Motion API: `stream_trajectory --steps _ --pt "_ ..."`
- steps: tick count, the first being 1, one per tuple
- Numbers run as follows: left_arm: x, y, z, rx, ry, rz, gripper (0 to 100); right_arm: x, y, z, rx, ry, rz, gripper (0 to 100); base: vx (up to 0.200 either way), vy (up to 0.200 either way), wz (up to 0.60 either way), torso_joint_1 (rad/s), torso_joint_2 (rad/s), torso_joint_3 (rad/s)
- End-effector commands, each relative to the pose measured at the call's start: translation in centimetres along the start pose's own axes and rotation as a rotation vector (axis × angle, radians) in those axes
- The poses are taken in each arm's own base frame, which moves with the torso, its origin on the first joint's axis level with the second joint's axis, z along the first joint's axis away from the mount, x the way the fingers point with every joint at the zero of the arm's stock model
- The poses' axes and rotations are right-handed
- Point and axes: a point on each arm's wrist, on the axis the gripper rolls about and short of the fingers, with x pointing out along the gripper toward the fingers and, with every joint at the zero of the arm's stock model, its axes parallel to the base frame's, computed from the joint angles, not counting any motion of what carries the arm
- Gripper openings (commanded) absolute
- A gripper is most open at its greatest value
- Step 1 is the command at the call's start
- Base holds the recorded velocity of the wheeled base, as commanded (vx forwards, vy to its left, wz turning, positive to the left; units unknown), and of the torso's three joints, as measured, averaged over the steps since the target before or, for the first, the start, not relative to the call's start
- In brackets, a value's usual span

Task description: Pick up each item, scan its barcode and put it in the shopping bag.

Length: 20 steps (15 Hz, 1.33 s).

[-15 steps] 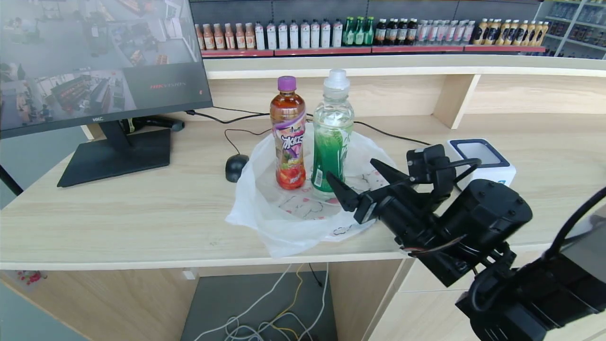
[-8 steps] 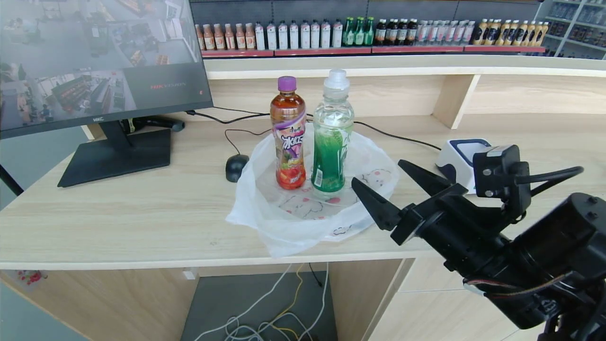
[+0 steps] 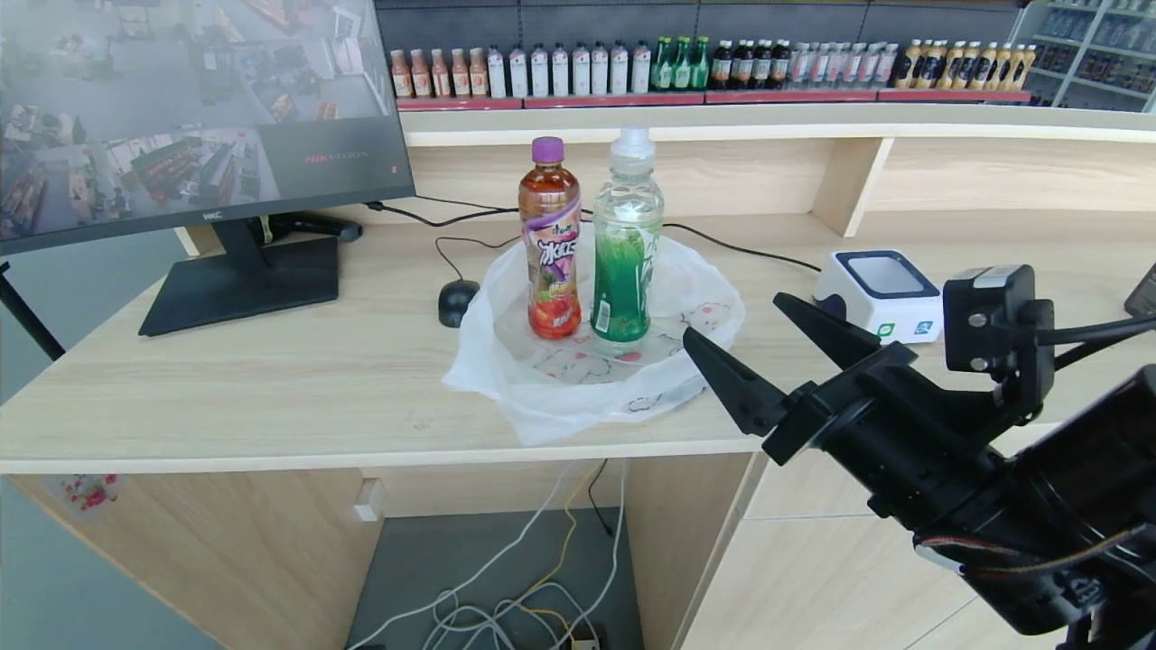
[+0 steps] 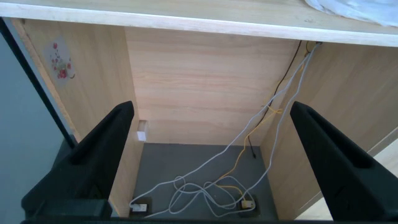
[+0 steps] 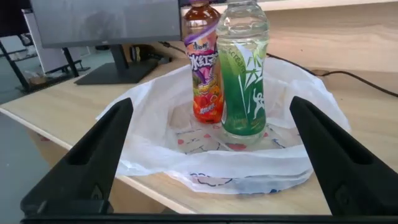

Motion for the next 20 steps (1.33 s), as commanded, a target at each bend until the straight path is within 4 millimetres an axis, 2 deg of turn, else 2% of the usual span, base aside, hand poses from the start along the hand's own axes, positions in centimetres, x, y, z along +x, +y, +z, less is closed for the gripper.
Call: stream_trajectory --steps 1,2,20 --pt "0.0 0.0 0.0 0.0 0.0 -0.001 100 0.1 0.03 -0.08 0.0 0.0 0.0 100 0.0 0.0 0.0 0.0 0.0 0.0" --pt "0.0 0.0 0.0 -0.002 0.0 -0.001 100 0.17 0.04 -0.07 0.0 -0.001 0.0 100 0.0 0.0 0.0 0.0 0.0 0.0" --pt "0.0 0.0 0.0 0.0 0.0 -0.001 100 -0.26 -0.41 -0.25 -0.008 0.014 -0.016 100 0.0 -0.2 0.0 0.001 0.0 0.004"
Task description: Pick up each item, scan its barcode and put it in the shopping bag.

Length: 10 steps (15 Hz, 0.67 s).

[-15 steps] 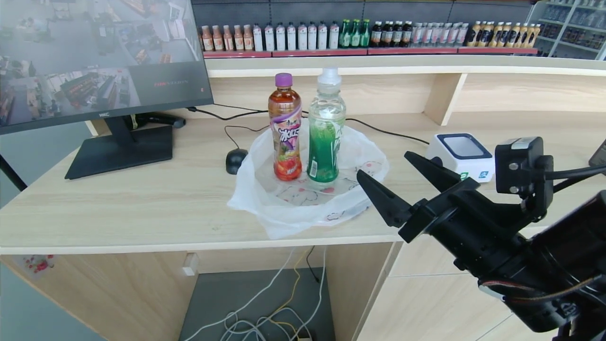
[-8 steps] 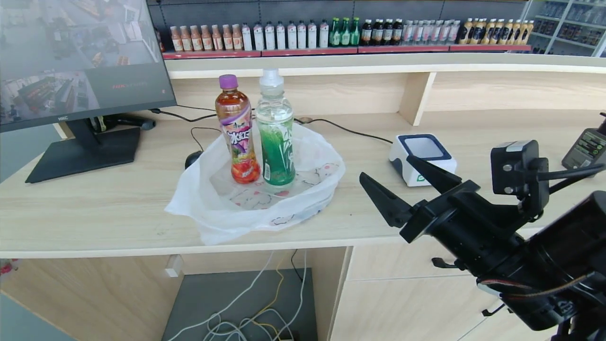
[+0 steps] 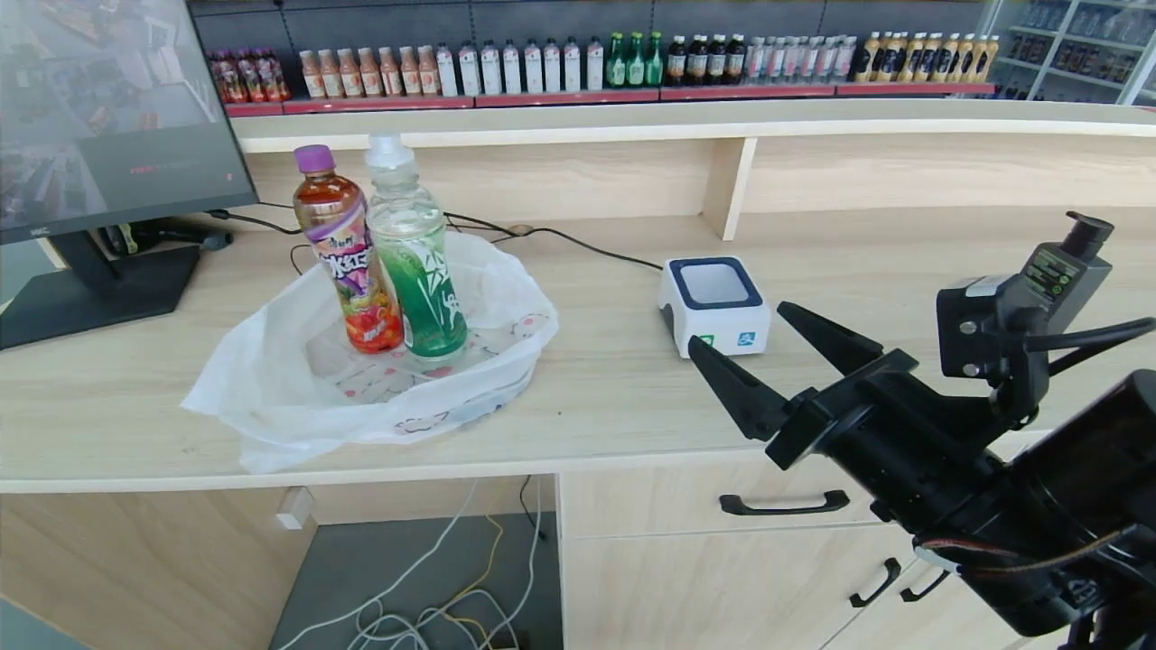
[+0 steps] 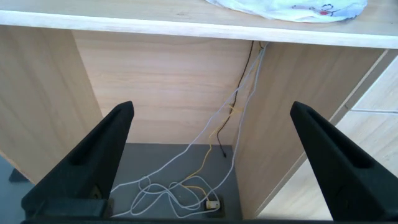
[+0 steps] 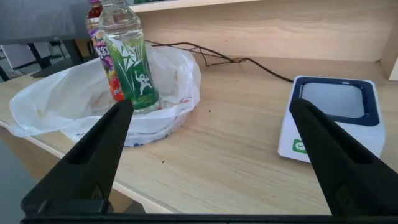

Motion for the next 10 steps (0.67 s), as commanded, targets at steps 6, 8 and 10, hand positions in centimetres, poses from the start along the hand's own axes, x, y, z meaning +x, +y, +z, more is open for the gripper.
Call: stream_trajectory --steps 6,8,10 --pt "0.0 0.0 0.0 -0.001 0.0 0.001 100 0.2 -0.37 -0.22 -0.014 0.005 -0.014 100 0.0 -0.2 0.0 0.002 0.0 0.002" --pt "0.0 0.0 0.0 -0.001 0.0 0.001 100 0.31 -0.36 -0.35 -0.015 0.008 -0.014 100 0.0 -0.2 0.0 0.0 0.0 0.002" --pt "0.0 0.0 0.0 0.001 0.0 0.001 100 0.45 -0.34 -0.45 -0.015 0.009 -0.014 100 0.0 -0.2 0.0 0.002 0.01 0.005"
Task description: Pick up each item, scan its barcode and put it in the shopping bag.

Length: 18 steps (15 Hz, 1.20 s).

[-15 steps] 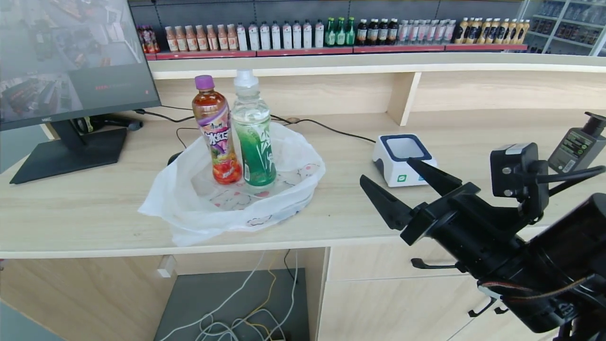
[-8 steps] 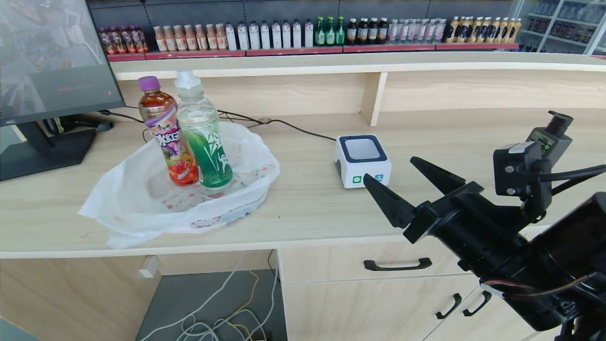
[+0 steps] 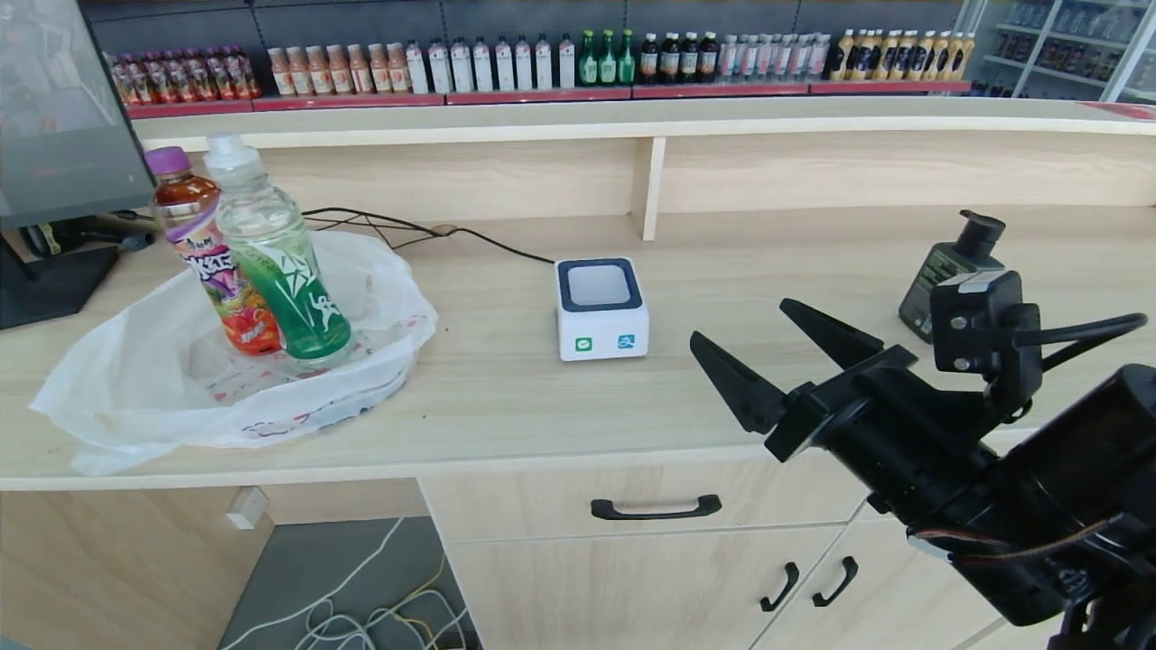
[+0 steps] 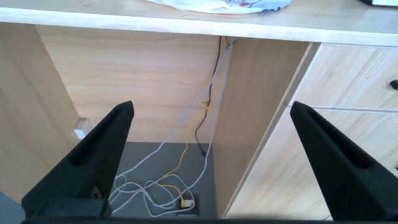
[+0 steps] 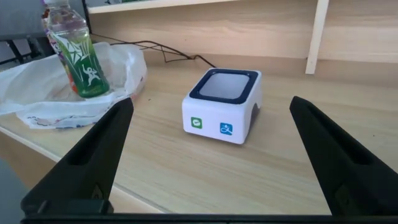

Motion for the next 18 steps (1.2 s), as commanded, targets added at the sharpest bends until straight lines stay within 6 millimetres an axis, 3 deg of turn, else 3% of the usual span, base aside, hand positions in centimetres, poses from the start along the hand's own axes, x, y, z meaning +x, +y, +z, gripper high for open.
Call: stream_trajectory --steps 1,18 --pt "0.0 0.0 0.0 0.0 0.0 0.0 100 0.19 0.04 -0.23 -0.001 0.005 0.001 100 0.0 -0.2 0.0 0.007 0.0 -0.002" --pt "0.0 0.0 0.0 0.0 0.0 0.0 100 -0.1 -0.68 -0.7 -0.012 0.029 -0.03 100 0.0 -0.2 0.0 0.003 0.0 0.004"
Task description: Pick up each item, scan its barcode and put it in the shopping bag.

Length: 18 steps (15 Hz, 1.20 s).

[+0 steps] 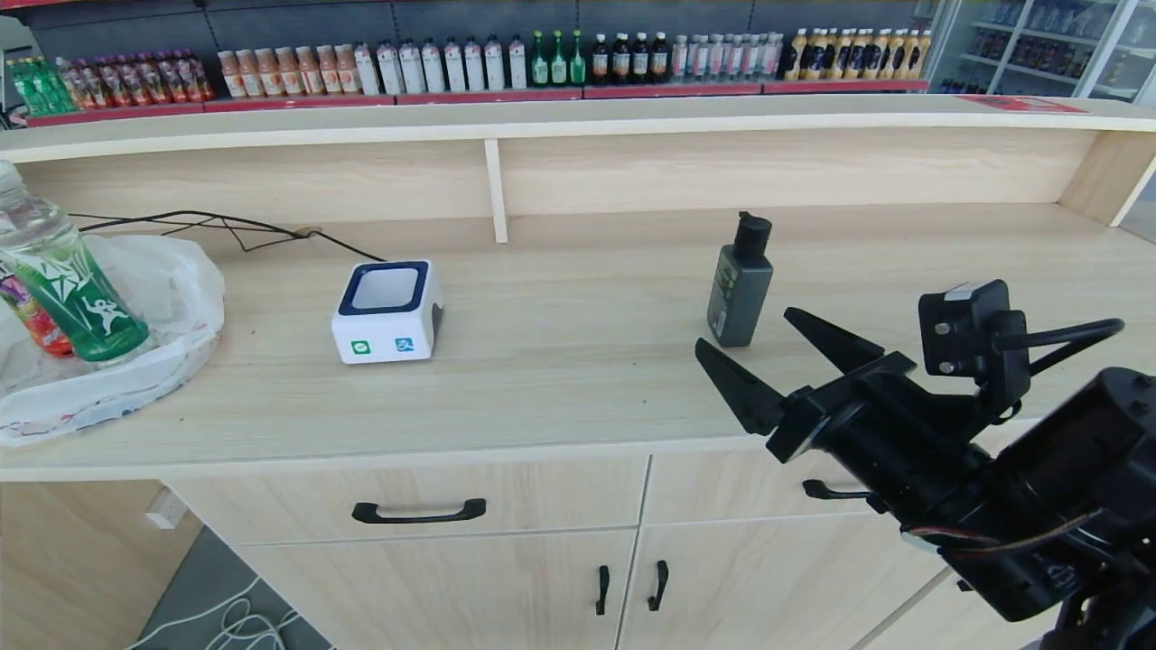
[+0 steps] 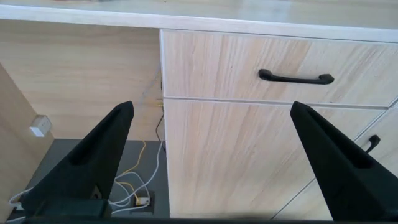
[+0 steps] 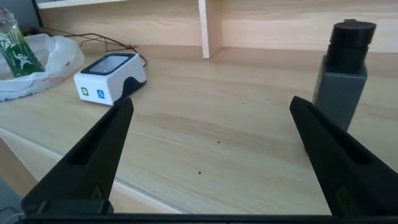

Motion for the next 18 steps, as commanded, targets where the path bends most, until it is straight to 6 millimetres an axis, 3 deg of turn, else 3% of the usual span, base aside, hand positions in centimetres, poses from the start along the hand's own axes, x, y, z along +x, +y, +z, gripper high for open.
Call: stream_trajectory --steps 1,8,14,18 --pt "0.0 0.0 0.0 0.001 0.0 0.0 100 -0.4 0.0 -0.4 -0.003 0.023 0.001 100 0.0 0.0 0.0 0.0 0.0 0.0" --pt "0.0 0.0 0.0 0.001 0.0 0.0 100 0.5 -1.8 -0.7 -0.015 0.018 -0.07 100 0.0 0.0 0.0 0.0 0.0 0.0" --pt "0.0 0.0 0.0 0.001 0.0 0.0 100 6.1 -1.8 -1.7 -0.007 -0.017 -0.172 100 0.0 0.0 0.0 0.0 0.0 0.0" --pt "0.0 0.0 0.0 0.001 0.0 0.0 100 7.9 -2.4 -3.1 -0.002 0.032 -0.226 100 0.0 0.0 0.0 0.0 0.0 0.0"
